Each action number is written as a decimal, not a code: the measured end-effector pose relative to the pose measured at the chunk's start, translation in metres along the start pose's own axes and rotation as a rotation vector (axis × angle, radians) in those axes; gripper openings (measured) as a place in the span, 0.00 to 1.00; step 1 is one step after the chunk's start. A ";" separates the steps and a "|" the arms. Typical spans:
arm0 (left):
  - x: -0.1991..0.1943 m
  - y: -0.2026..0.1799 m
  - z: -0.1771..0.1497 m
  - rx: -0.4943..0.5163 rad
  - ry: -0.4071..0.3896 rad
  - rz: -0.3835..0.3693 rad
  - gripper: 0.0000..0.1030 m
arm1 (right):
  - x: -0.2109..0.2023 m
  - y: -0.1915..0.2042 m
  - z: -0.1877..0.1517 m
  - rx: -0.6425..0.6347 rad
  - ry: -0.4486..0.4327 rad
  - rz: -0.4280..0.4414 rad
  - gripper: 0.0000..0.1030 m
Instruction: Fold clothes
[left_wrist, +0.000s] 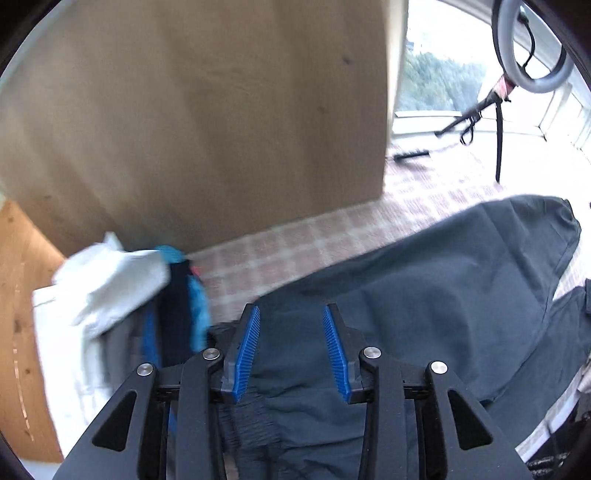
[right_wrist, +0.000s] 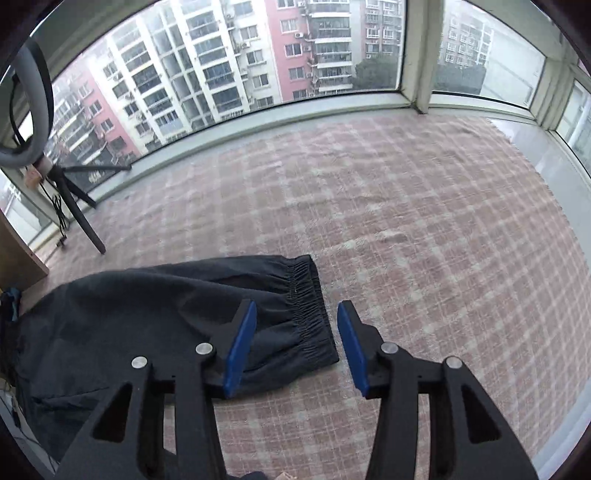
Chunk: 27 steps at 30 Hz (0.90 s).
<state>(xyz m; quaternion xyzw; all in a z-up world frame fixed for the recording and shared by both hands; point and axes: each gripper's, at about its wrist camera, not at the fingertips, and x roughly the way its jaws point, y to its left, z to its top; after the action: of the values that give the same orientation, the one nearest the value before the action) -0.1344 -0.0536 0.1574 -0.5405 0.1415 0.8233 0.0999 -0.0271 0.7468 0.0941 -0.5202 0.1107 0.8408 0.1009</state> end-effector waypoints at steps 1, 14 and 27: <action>0.003 -0.009 0.000 0.020 0.009 0.000 0.33 | 0.006 0.009 -0.001 -0.035 0.017 -0.012 0.44; -0.005 -0.070 -0.029 0.111 -0.024 -0.136 0.39 | -0.057 0.135 -0.205 -0.184 0.130 0.316 0.38; -0.017 -0.048 -0.035 0.061 -0.066 -0.180 0.39 | -0.139 -0.009 -0.264 0.496 -0.047 -0.047 0.36</action>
<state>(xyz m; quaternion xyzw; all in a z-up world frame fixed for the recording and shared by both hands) -0.0821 -0.0203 0.1533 -0.5205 0.1140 0.8236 0.1943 0.2615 0.6715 0.1040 -0.4623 0.2992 0.7971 0.2477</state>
